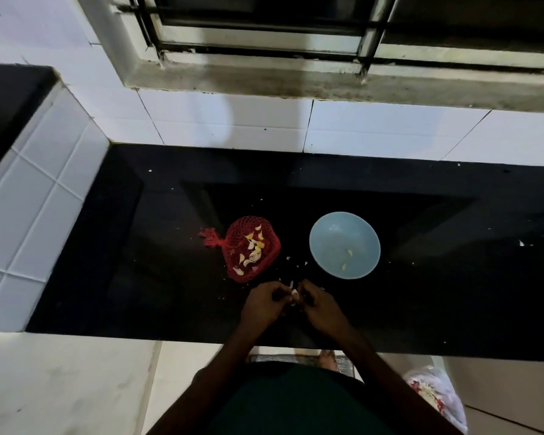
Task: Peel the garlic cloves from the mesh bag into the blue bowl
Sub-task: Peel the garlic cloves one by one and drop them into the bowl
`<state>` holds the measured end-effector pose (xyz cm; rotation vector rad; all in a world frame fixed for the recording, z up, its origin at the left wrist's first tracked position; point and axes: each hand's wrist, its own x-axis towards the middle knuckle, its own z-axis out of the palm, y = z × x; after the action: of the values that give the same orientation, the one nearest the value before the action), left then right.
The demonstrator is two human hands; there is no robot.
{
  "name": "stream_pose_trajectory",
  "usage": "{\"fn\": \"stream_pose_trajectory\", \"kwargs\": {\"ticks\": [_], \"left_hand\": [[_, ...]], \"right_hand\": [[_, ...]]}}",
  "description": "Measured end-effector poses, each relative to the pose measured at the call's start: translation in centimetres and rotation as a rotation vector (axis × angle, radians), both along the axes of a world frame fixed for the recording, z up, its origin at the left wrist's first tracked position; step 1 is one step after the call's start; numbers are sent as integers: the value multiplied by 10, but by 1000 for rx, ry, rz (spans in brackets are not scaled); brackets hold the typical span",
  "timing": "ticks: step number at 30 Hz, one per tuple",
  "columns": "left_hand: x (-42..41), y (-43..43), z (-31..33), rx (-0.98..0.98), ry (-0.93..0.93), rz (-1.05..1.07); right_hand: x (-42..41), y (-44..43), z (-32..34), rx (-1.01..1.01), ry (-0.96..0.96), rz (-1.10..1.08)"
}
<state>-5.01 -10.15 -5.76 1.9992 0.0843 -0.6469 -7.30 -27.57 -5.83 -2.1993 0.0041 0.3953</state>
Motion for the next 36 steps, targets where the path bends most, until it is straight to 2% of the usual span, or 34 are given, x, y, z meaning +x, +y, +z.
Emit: {"fn": "stream_pose_trajectory", "kwargs": {"ticks": [5,10,14,17,21,24,26,28,31,36], "left_hand": [[-2,13,-5,97,19,41],[0,10,7,-62,39,153],[-2,4,19,-259,152,280],[-5,2,29,-453,255,375],[-8,-8,35,-497,228,394],[-3,-14,40,-455,156,361],[3,-12,35,-343,55,314],[6,-6,26,-173,-75,279],[10,4,22,-23,-145,317],[20,18,17,169,-201,428]], "right_hand": [[2,9,-5,-242,-65,153],[14,15,0,-134,-58,46],[13,12,8,-73,-63,-6],[14,6,13,46,-39,-20],[16,-2,21,186,-25,-78],[17,2,23,217,38,-181],[18,4,22,152,46,-218],[16,3,20,-18,16,-168],[13,-1,15,-276,-7,-30],[9,4,11,-452,-68,124]]}}
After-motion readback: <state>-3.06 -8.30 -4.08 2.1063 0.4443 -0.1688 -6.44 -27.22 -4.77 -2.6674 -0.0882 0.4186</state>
